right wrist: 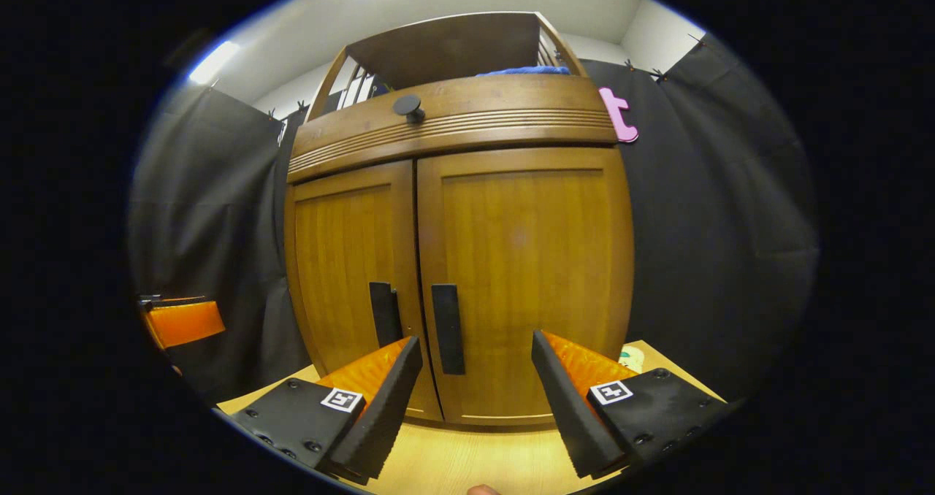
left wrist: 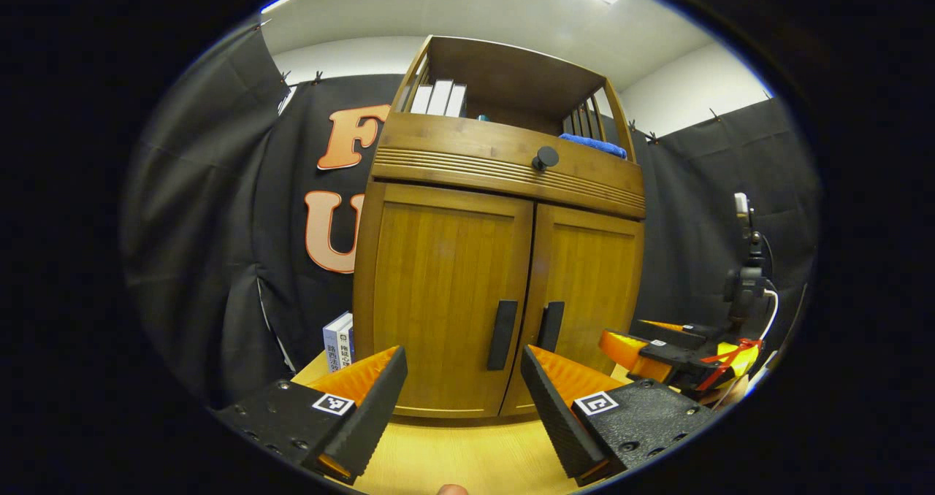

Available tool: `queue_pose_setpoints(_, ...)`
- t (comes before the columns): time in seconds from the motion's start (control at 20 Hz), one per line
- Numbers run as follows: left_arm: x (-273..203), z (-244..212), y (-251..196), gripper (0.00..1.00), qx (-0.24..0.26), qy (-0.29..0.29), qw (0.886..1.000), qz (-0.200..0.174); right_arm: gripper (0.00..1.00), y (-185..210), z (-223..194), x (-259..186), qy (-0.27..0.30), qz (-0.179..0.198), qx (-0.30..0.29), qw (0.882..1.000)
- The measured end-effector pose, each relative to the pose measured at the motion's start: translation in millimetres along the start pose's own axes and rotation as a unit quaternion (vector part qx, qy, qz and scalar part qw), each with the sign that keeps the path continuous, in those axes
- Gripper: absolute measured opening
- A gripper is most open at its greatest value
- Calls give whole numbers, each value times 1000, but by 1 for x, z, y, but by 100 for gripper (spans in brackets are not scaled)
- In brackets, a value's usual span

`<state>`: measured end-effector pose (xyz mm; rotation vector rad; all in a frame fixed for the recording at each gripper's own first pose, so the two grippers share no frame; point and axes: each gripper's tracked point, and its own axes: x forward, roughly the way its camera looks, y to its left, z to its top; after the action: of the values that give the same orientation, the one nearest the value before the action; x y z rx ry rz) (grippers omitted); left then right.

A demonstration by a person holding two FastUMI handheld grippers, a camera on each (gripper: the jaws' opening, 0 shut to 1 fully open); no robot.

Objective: Open the right door of the double-door shoe cabinet with the right hand, and open the left door with the left hand.

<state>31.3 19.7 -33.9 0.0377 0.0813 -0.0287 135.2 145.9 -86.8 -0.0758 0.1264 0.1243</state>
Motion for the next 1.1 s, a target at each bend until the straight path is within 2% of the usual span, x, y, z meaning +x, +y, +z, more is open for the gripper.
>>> queue_pose_setpoints(0.05, 2, -3, 2, 92, 0, 5, 1000, -2, 98, 7, -6, 12, 5, -2, -2, 1000)
queue_pose_setpoints(0.15, 6, -12, 3, 94, -2, 15, 1000, -11, 98, 20, -15, 35, 18, -3, -4, 1000)
queue_pose_setpoints(0.3, 12, -17, 16, 92, -3, 21, 1000, -11, 98, 22, -22, 64, 25, -20, -6, 999)
queue_pose_setpoints(0.35, 15, -17, 23, 92, -2, 18, 1000, -5, 89, 20, -22, 72, 21, -28, -6, 999)
queue_pose_setpoints(0.4, 17, -18, 29, 92, -1, 16, 1000, 1, 89, 15, -25, 80, 19, -40, -6, 999)
queue_pose_setpoints(0.45, 20, -19, 33, 92, -2, 17, 1000, 3, 98, 11, -27, 88, 18, -52, -5, 998)
queue_pose_setpoints(0.5, 22, -21, 35, 93, -5, 17, 1000, 2, 89, 10, -29, 95, 19, -56, -3, 998)
queue_pose_setpoints(0.55, 23, -22, 39, 95, -6, 16, 1000, 2, 89, 12, -32, 102, 21, -56, 0, 998)
queue_pose_setpoints(0.6, 25, -24, 43, 95, -7, 16, 1000, 5, 96, 13, -34, 108, 24, -55, 1, 998)
queue_pose_setpoints(0.7, 25, -28, 45, 97, -7, 21, 1000, 6, 81, 17, -37, 117, 25, -53, 0, 998)
queue_pose_setpoints(0.75, 24, -27, 45, 92, -7, 22, 1000, 8, 91, 19, -38, 120, 23, -54, -4, 998)
queue_pose_setpoints(0.8, 24, -28, 45, 95, -7, 23, 1000, 9, 75, 18, -39, 123, 22, -57, -6, 998)
queue_pose_setpoints(0.85, 27, -30, 46, 95, -9, 25, 1000, 7, 78, 18, -39, 125, 20, -61, -8, 998)
queue_pose_setpoints(0.95, 28, -32, 49, 95, -14, 29, 999, 8, 61, 12, -38, 130, 15, -74, -7, 997)
queue_pose_setpoints(1.05, 30, -37, 51, 92, -18, 36, 999, 10, 45, 15, -43, 133, 23, -68, 1, 997)
queue_pose_setpoints(1.1, 30, -40, 53, 92, -20, 38, 999, 11, 43, 15, -40, 129, 17, -70, 1, 997)
